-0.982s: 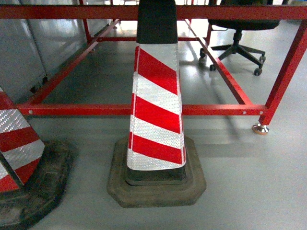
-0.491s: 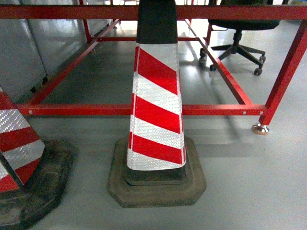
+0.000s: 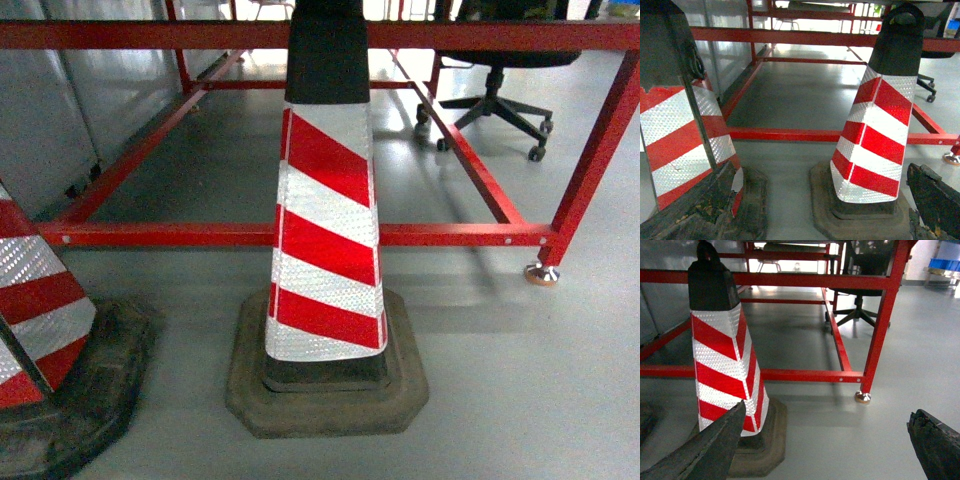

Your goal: Sort blue parts and orange caps into right shelf containers

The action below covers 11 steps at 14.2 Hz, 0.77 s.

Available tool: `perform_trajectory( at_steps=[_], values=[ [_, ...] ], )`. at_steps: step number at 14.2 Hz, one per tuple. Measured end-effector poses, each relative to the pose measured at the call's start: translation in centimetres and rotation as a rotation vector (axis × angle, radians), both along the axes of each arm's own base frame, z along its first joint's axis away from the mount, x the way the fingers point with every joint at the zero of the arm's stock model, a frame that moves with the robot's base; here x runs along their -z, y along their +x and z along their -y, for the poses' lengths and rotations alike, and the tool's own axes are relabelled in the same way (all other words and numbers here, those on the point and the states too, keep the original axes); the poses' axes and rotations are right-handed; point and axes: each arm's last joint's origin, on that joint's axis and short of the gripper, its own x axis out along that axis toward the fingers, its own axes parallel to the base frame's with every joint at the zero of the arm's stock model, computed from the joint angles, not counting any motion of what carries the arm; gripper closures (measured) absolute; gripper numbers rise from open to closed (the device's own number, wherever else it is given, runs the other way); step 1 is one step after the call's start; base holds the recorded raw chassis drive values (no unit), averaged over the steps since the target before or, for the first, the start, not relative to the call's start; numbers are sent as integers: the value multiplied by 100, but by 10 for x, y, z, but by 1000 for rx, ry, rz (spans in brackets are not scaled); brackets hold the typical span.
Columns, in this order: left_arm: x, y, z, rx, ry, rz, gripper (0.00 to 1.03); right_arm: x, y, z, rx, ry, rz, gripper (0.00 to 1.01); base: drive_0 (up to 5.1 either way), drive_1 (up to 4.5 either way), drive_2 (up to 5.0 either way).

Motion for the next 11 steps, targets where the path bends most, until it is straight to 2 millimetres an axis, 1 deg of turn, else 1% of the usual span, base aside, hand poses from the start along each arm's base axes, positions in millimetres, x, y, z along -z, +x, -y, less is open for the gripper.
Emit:
perform_trajectory(
  at_steps=[11],
  values=[
    [0, 0, 0, 0, 10, 2, 5, 0, 0, 0, 0, 8, 0, 3, 0, 0, 0]
  ],
)
